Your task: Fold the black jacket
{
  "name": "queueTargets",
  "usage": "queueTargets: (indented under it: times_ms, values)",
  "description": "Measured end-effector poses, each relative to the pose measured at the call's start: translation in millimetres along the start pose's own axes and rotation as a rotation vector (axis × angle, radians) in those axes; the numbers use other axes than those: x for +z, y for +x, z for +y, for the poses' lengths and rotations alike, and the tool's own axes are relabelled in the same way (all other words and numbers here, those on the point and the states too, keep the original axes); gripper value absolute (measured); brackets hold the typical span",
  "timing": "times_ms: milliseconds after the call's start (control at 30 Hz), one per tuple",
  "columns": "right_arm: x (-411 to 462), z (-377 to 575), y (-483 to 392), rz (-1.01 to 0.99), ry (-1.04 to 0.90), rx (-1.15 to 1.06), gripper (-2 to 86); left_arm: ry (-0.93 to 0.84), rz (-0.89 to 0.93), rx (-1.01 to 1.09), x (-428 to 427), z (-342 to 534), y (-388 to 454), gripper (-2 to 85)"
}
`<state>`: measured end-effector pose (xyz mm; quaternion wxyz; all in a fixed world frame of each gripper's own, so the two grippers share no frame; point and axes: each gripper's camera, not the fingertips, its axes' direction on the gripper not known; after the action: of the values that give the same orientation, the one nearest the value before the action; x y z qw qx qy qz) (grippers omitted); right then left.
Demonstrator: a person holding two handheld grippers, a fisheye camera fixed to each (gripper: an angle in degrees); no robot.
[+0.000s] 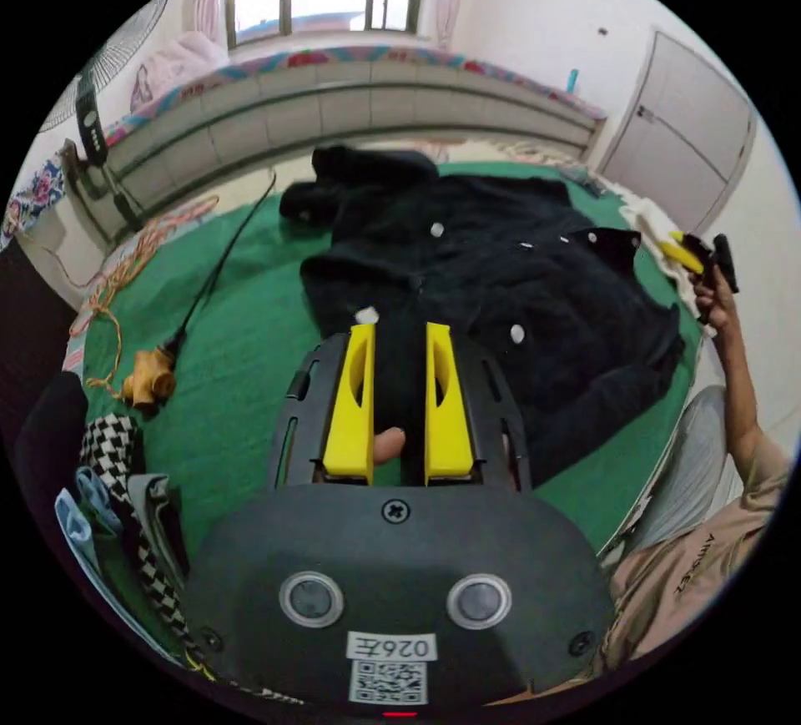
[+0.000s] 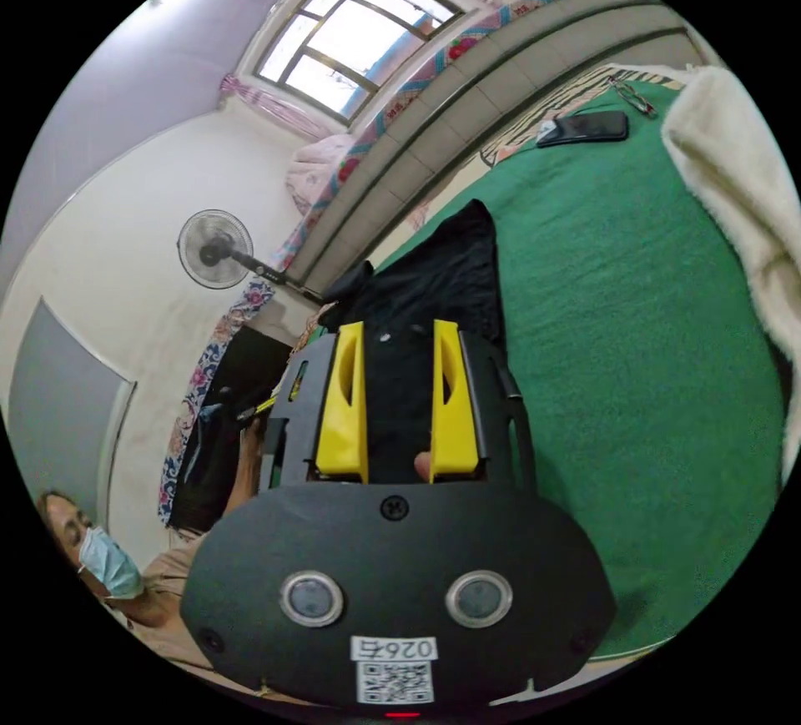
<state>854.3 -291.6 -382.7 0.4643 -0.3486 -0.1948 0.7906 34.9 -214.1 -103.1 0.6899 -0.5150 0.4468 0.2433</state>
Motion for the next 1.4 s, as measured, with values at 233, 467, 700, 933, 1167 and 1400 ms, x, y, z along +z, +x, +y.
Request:
queueTargets:
  times_ms: [233,467,700,933,1167,1400]
  values:
    - [35,-9,17,0.085,-0.098,0.018,6.3,-0.031,0.155,-0.062,-2,-10,-38,6.4]
    - [95,-4,8,0.174,-0.312,-0.069,2.9,0.060,0.147,-0.079,-8,-22,-49,12.2]
    - [157,15,-10,0.402,-0.555,-0.182,-0.6,-0.068,0.058,-0.039,-6,-47,-45,4.1]
    - [178,27,-20,0.401,-0.561,-0.177,-0.9,-0.142,0.065,-0.178,0,-52,-64,8.8]
    - [179,44,-41,0.425,-0.507,-0.182,-0.9,0.020,-0.035,-0.094,-37,-59,-30,-0.5]
    - [199,67,-50,0.480,-0.603,-0.183,-0.9,-0.261,-0.158,0.109,30,-79,-4,-0.9]
